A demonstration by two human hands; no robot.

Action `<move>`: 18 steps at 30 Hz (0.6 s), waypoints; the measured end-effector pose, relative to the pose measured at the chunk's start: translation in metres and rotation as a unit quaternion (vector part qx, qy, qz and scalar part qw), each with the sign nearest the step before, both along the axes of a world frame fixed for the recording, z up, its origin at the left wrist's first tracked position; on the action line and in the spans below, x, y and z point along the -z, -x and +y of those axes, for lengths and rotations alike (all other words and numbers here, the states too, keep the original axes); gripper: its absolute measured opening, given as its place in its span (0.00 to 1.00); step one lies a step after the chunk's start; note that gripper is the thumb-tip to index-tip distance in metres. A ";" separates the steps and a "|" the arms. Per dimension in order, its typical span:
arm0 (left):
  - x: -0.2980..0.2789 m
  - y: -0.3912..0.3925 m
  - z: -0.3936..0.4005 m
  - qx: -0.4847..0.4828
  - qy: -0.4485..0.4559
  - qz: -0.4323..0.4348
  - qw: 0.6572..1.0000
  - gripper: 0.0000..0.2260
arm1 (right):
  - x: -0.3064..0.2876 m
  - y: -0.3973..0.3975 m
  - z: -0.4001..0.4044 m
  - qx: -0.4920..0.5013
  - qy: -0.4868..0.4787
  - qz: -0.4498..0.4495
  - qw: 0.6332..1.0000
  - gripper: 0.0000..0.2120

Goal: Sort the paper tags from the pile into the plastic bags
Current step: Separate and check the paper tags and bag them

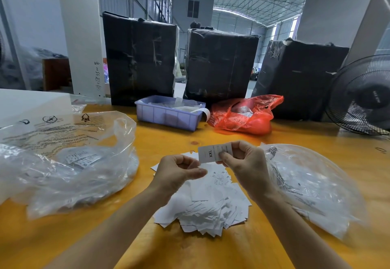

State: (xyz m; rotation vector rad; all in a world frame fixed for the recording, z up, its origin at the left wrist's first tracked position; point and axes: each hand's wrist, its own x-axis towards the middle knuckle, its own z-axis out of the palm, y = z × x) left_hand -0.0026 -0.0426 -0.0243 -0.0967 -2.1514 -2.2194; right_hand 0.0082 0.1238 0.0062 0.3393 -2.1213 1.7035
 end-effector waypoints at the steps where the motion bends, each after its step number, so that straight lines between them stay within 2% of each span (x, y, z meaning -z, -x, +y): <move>1: 0.000 0.000 0.000 0.000 0.001 -0.001 1.000 0.11 | 0.000 0.000 0.000 0.002 -0.004 0.002 1.000 0.06; 10: -0.007 -0.002 -0.002 0.004 -0.014 -0.006 1.000 0.07 | 0.001 0.002 0.002 0.014 -0.056 0.013 0.998 0.05; 14: -0.007 -0.001 -0.005 -0.008 -0.022 0.001 1.000 0.05 | -0.001 0.000 0.002 -0.016 -0.087 0.003 0.996 0.09; 18: -0.006 -0.001 -0.005 -0.007 0.007 0.003 1.000 0.07 | -0.001 -0.001 0.001 -0.041 -0.110 -0.023 0.993 0.09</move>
